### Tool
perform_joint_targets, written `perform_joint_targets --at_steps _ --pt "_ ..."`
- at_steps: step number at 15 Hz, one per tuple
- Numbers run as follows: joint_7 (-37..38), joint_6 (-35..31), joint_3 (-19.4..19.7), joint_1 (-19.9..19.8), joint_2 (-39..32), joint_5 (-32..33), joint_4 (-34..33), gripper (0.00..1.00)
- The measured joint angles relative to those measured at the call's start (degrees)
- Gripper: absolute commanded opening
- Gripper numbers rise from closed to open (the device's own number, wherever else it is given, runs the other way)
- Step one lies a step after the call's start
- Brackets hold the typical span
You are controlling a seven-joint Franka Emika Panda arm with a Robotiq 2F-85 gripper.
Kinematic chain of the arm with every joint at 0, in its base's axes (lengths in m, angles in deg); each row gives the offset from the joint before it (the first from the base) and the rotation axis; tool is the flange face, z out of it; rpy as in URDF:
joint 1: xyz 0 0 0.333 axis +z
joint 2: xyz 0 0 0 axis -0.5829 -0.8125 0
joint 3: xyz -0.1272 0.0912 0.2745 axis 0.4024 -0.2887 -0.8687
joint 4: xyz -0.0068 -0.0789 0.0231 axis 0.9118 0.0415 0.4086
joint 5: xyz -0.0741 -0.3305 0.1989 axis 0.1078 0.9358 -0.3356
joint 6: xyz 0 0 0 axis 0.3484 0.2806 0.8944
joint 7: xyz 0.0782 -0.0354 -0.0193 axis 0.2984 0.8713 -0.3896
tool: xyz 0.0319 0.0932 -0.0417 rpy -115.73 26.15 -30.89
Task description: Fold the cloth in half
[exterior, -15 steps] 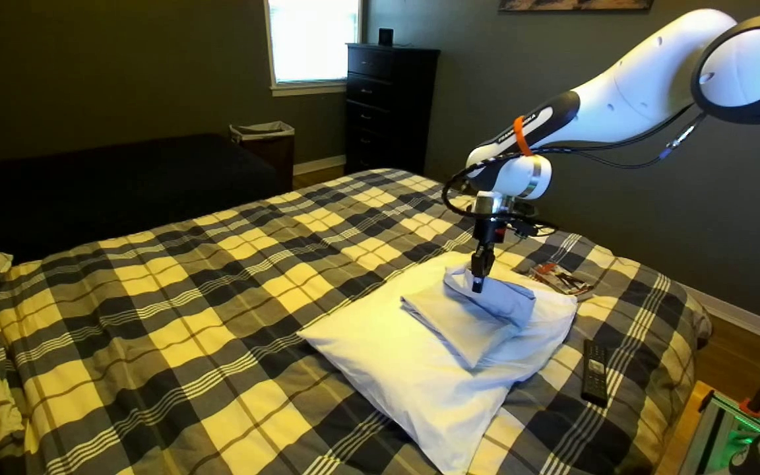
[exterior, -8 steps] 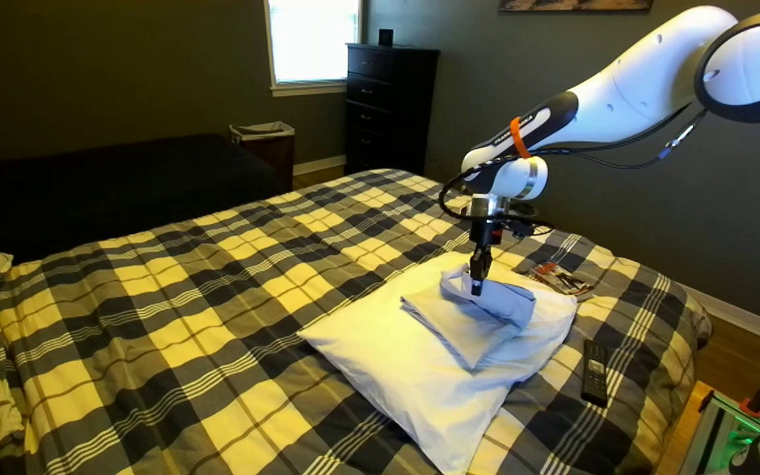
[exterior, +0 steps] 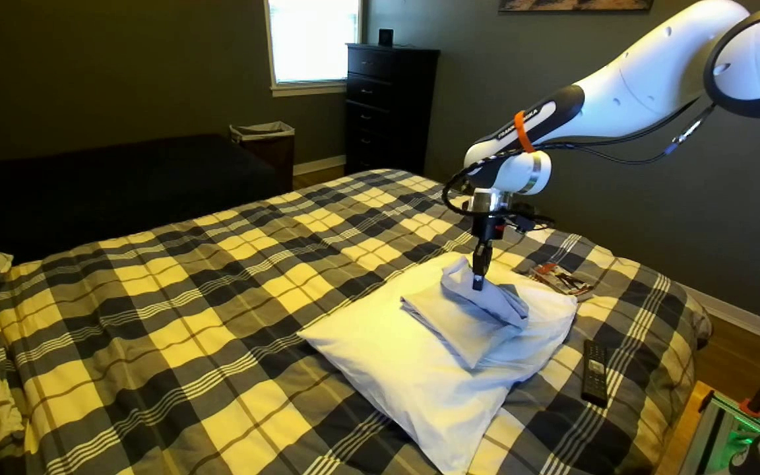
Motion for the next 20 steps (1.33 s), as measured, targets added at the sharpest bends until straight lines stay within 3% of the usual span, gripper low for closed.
perform_joint_targets --at_steps 6,7,20 --pt "-8.1 1.2 -0.7 -0.8 1.2 -0.4 1.3 0.01" --pt "-10.4 2.3 -0.9 -0.9 1.2 -0.4 1.3 0.05" --pt "-9.9 2.3 -0.5 -0.9 1.1 -0.4 1.2 0.01"
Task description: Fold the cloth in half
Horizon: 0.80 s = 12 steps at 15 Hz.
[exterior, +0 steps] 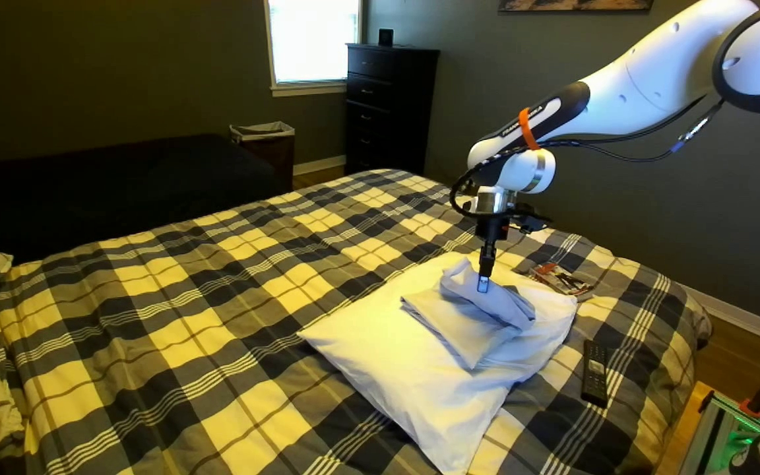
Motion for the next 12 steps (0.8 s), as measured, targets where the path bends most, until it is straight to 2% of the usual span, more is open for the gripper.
perform_joint_targets --at_steps 12 --pt "8.5 -9.0 -1.5 3.9 0.9 0.1 3.6 0.01"
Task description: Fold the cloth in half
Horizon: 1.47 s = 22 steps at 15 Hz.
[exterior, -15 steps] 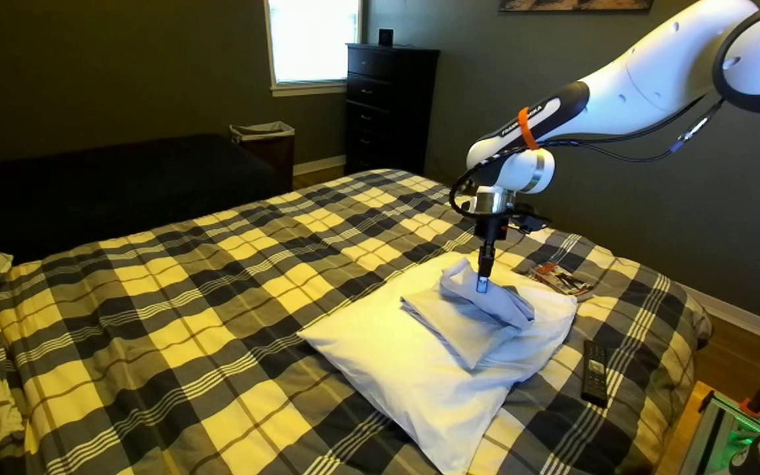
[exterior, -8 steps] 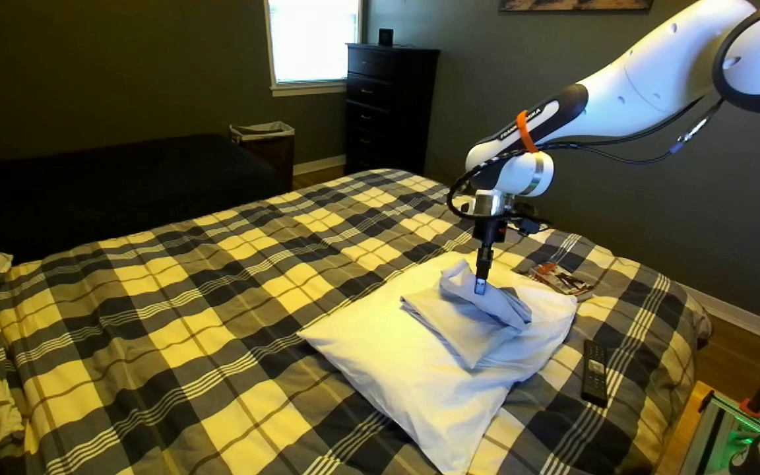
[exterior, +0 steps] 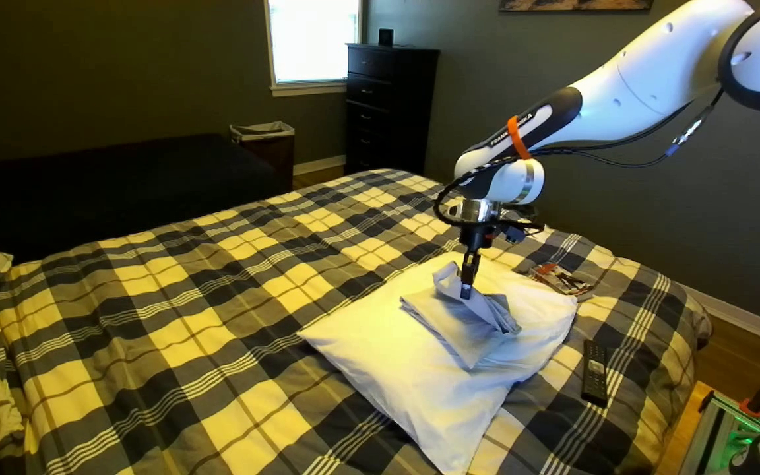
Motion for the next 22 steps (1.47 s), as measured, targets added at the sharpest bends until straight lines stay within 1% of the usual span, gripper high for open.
perform_joint_targets --at_steps 4,11,14,19,20,21,22 --pt "1.5 -2.6 -0.6 2.1 1.3 0.8 1.8 0.01" --pt "4.8 -6.5 -1.1 5.7 2.0 5.7 3.8 0.01" --pt "5.6 -6.9 -1.4 6.6 2.0 7.4 4.0 0.01" --pt "5.6 -7.0 -2.1 6.9 2.0 8.4 4.1 0.01" --pt "5.6 -7.0 -2.3 6.8 2.0 8.4 4.1 0.12" --pt "5.6 -7.0 -2.4 6.9 2.0 8.4 4.1 0.32" --pt "5.6 -7.0 -2.5 6.8 2.0 8.4 4.1 0.37"
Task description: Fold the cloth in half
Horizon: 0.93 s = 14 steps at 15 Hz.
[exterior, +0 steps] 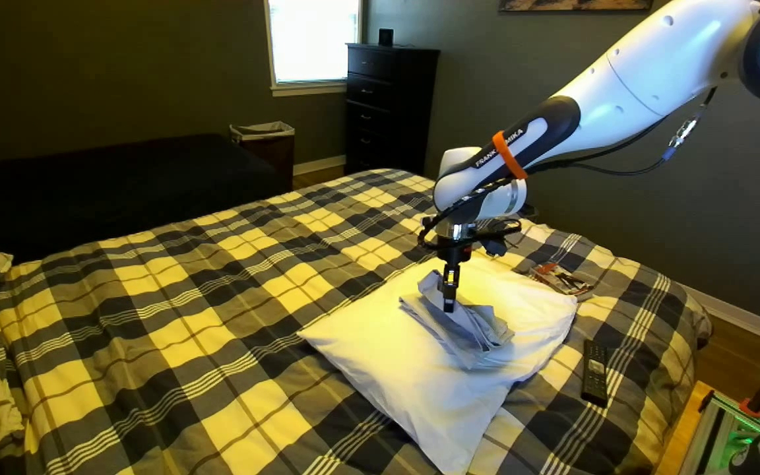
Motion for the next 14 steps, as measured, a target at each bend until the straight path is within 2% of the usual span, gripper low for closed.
perform_joint_targets --at_steps 8,14 --pt "0.0 0.0 -1.0 0.0 0.8 0.0 0.2 0.97" --pt "-0.3 -2.4 -1.4 -0.5 4.0 -1.1 2.7 1.0"
